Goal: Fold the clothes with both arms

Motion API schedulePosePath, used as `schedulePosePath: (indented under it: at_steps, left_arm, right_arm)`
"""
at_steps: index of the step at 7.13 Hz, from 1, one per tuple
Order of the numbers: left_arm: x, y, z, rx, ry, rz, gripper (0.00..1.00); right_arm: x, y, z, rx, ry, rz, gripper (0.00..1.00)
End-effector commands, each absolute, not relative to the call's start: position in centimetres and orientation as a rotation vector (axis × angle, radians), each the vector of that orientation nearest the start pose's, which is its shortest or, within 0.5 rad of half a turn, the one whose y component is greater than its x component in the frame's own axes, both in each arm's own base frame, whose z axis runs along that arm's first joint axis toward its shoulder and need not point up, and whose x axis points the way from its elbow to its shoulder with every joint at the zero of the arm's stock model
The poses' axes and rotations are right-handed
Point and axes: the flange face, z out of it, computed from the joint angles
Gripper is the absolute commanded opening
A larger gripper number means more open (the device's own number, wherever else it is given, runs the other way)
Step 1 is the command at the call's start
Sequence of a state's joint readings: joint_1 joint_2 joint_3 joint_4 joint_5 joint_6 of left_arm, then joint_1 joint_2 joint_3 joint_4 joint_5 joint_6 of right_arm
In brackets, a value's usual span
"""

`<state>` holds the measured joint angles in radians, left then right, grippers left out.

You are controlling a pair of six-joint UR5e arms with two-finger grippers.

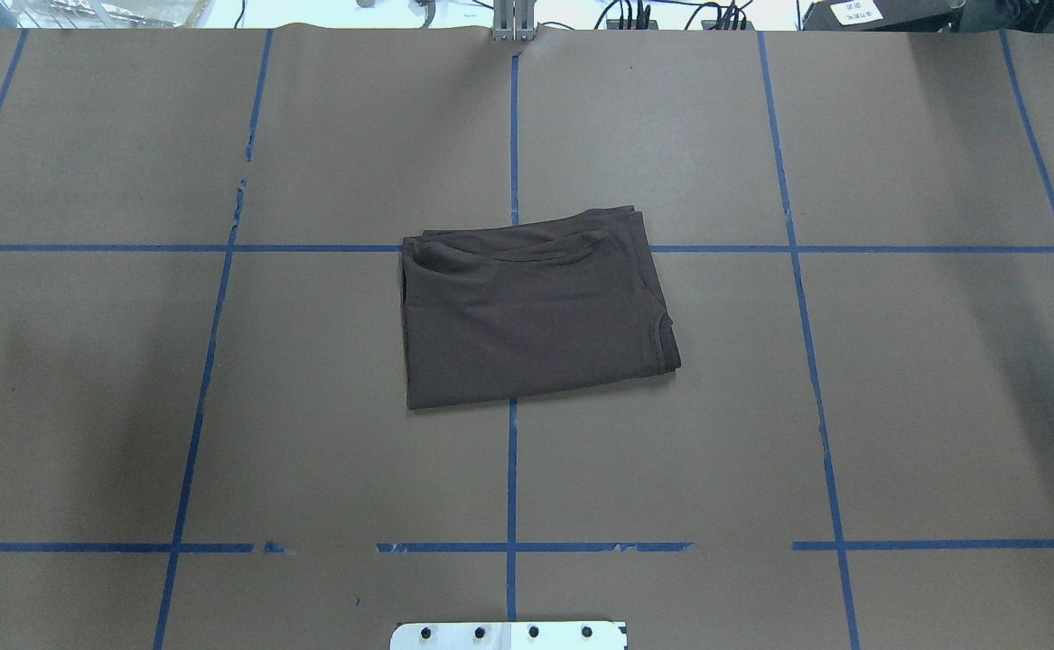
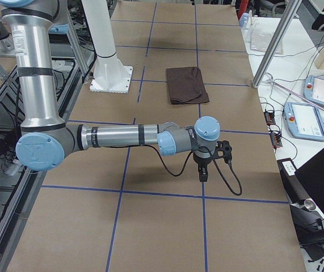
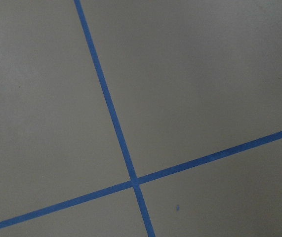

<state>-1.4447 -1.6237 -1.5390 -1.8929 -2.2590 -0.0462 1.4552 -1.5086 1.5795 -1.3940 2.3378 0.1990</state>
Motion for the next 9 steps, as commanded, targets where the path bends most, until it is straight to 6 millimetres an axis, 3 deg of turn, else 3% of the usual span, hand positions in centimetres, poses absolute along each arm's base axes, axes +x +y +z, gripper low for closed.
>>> schedulePosePath:
  at_steps: [1, 2, 3, 5, 6, 7, 8, 9]
  left_arm:
    - [-0.4, -52.9, 61.1, 0.127, 0.702, 0.152, 1.0]
    - [-1.1, -52.4, 60.0, 0.121, 0.697, 0.209, 1.0]
    - [-3.3, -52.1, 60.5, 0.132, 0.69, 0.248, 1.0]
    - [-6.4, -51.7, 63.1, 0.152, 0.685, 0.3, 1.0]
    - [-7.6, -50.9, 64.6, 0.156, 0.684, 0.319, 1.0]
    - [-7.8, -50.7, 64.7, 0.156, 0.684, 0.319, 1.0]
    - [-7.8, -50.3, 65.1, 0.144, 0.686, 0.303, 1.0]
    - [-7.8, -49.9, 65.2, 0.126, 0.69, 0.259, 1.0]
  right_arm:
    - [1.2, -50.9, 59.4, 0.099, -0.816, 0.007, 1.0]
    - [1.3, -49.1, 58.2, 0.053, -0.82, 0.025, 1.0]
    - [1.6, -47.2, 56.2, 0.02, -0.816, 0.041, 1.0]
    - [3.3, -43.8, 59.1, -0.023, -0.808, 0.063, 1.0]
    - [4.5, -42.0, 62.3, -0.037, -0.797, 0.027, 1.0]
    - [7.2, -41.4, 65.1, -0.015, -0.8, -0.005, 1.0]
    - [8.2, -41.0, 66.6, -0.02, -0.802, -0.004, 1.0]
    - [8.6, -40.8, 66.7, -0.017, -0.802, 0.007, 1.0]
